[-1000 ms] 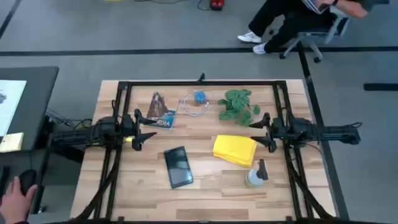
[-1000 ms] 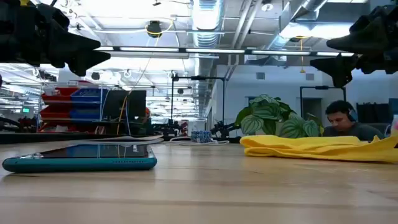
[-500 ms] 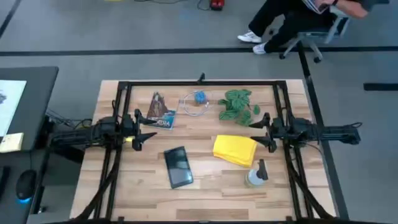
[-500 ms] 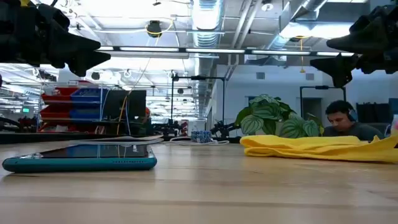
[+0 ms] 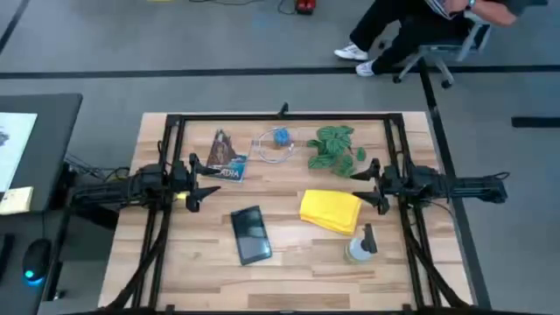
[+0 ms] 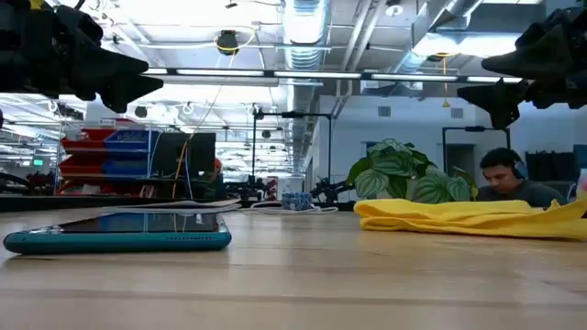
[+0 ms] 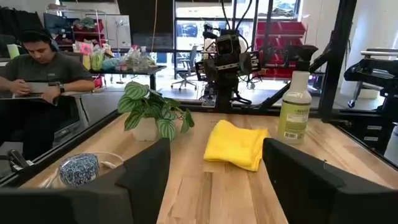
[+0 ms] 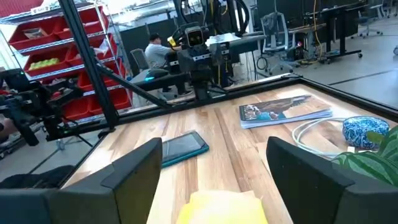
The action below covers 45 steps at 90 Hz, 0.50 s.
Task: Clean tablet
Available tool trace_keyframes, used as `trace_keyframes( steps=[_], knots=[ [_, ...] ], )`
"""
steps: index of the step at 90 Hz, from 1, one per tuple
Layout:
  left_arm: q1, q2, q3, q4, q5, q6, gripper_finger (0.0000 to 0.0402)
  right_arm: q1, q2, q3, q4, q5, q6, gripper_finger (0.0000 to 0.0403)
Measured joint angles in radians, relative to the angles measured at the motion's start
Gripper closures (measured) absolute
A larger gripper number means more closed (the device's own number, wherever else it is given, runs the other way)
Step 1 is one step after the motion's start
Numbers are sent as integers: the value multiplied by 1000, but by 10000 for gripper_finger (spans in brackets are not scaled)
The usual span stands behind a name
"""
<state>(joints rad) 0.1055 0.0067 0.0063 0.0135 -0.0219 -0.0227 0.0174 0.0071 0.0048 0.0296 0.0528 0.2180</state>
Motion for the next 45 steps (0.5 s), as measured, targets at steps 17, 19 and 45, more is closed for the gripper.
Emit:
trace_keyframes(
  steps=[17,19,45],
  knots=[
    [0,0,0,0,0,0,167,-4,-1,0,116,31,115,127],
    [0,0,0,0,0,0,167,-4,1,0,144,31,139,127],
    [0,0,0,0,0,0,167,-27,25,125,419,20,82,127]
  ],
)
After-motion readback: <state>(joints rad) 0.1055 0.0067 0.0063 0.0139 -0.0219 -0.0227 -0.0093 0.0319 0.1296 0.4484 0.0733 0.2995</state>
